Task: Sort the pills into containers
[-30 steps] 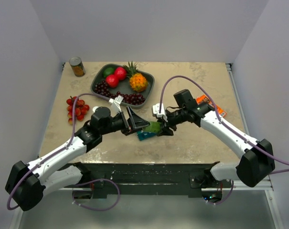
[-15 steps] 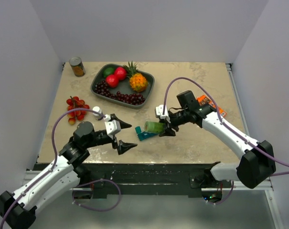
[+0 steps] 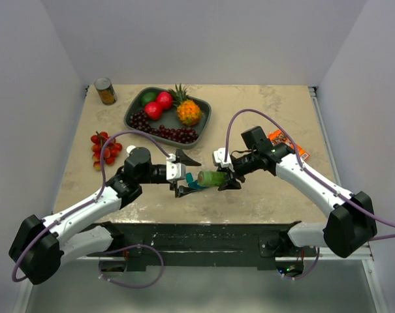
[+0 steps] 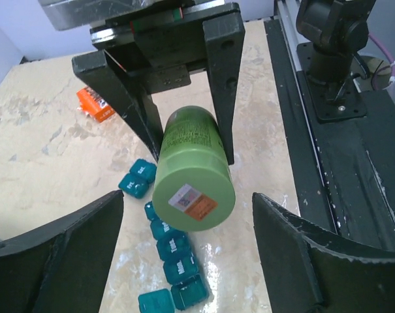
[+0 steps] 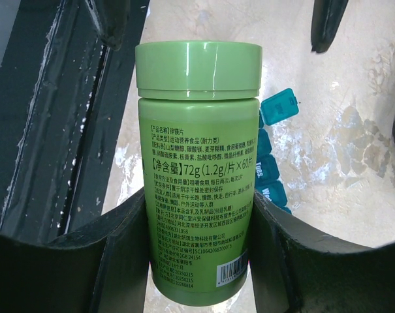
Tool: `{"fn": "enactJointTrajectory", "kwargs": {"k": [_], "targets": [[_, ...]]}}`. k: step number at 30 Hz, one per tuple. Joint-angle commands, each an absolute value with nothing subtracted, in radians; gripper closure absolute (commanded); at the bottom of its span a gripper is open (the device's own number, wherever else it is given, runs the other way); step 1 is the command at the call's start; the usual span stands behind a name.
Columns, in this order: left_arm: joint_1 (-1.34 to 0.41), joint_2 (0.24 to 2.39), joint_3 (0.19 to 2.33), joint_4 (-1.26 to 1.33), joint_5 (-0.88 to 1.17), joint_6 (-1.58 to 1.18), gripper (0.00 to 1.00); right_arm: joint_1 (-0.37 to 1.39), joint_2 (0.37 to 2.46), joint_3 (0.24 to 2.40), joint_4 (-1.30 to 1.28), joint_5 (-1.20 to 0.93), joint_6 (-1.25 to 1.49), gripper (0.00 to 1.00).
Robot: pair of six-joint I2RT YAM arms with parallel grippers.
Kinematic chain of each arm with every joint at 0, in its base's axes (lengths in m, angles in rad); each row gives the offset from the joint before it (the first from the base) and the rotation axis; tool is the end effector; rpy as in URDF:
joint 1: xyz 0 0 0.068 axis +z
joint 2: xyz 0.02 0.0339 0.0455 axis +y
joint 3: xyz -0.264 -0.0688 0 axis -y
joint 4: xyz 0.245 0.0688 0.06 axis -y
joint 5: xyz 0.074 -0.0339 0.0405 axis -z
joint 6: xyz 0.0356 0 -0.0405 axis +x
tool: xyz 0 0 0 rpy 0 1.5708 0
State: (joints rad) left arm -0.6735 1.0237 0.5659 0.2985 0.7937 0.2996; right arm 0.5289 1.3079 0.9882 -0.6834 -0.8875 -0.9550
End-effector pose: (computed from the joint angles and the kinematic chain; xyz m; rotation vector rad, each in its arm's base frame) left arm 0.1613 -0.1612 0.2688 1.3109 1.1999 -0.9542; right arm 0.2060 0.1524 0.2670 -1.7604 1.4560 0.9118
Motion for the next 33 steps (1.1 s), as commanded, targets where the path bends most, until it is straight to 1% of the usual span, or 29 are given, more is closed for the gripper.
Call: {"fn": "enactJointTrajectory", "kwargs": {"k": [1,2,6,9,12,13,15,16,17,19,20,22,24,25,26,27,28,31,33], "targets": [[-0.689,1.061,0.623,0.388,0.859,0.311,0.19,0.526,1.282,0.988,-0.673,-0.953,-0.979,1.0],[-0.693,1.066,0.626,0.387,0.856,0.301,0.21,0.526,1.284,0.988,-0.672,-0.954,-0.979,1.0],[-0.707,1.08,0.627,0.367,0.842,0.295,0.23,0.528,1.282,0.988,-0.672,-0.957,-0.977,1.0],[-0.715,1.086,0.627,0.35,0.824,0.298,0.27,0.528,1.281,0.988,-0.672,-0.957,-0.976,1.0],[-0.718,1.094,0.638,0.333,0.807,0.282,0.41,0.526,1.284,0.988,-0.672,-0.956,-0.974,1.0],[-0.718,1.097,0.647,0.33,0.792,0.266,0.57,0.528,1.282,0.988,-0.67,-0.954,-0.974,1.0],[-0.718,1.098,0.655,0.325,0.784,0.206,0.82,0.526,1.282,0.986,-0.666,-0.947,-0.968,1.0],[-0.718,1.101,0.66,0.333,0.747,0.166,1.0,0.526,1.281,0.985,-0.657,-0.942,-0.965,1.0],[-0.718,1.101,0.66,0.339,0.738,0.061,1.0,0.526,1.279,0.982,-0.649,-0.936,-0.948,1.0],[-0.718,1.1,0.655,0.344,0.709,-0.05,1.0,0.526,1.278,0.977,-0.62,-0.91,-0.914,1.0],[-0.718,1.098,0.653,0.341,0.678,-0.189,1.0,0.528,1.278,0.976,-0.609,-0.904,-0.902,1.0],[-0.716,1.1,0.681,0.238,0.605,-0.305,1.0,0.526,1.278,0.974,-0.58,-0.878,-0.868,1.0],[-0.706,1.1,0.686,0.152,0.556,-0.51,1.0,0.528,1.282,0.971,-0.563,-0.864,-0.851,1.0],[-0.689,1.1,0.695,0.115,0.499,-0.696,1.0,0.526,1.282,0.969,-0.555,-0.856,-0.844,1.0],[-0.674,1.101,0.696,0.085,0.517,-0.804,1.0,0.526,1.285,0.969,-0.552,-0.856,-0.841,1.0],[-0.667,1.109,0.692,0.131,0.564,-0.91,1.0,0.526,1.287,0.969,-0.551,-0.856,-0.838,1.0],[-0.67,1.109,0.674,0.161,0.607,-1.11,1.0,0.528,1.289,0.968,-0.548,-0.859,-0.838,1.0],[-0.68,1.103,0.689,0.192,0.598,-1.3,1.0,0.528,1.299,0.973,-0.549,-0.865,-0.835,1.0],[-0.678,1.115,0.712,0.192,0.601,-1.324,1.0,0.526,1.293,0.973,-0.552,-0.864,-0.834,1.0]]}}
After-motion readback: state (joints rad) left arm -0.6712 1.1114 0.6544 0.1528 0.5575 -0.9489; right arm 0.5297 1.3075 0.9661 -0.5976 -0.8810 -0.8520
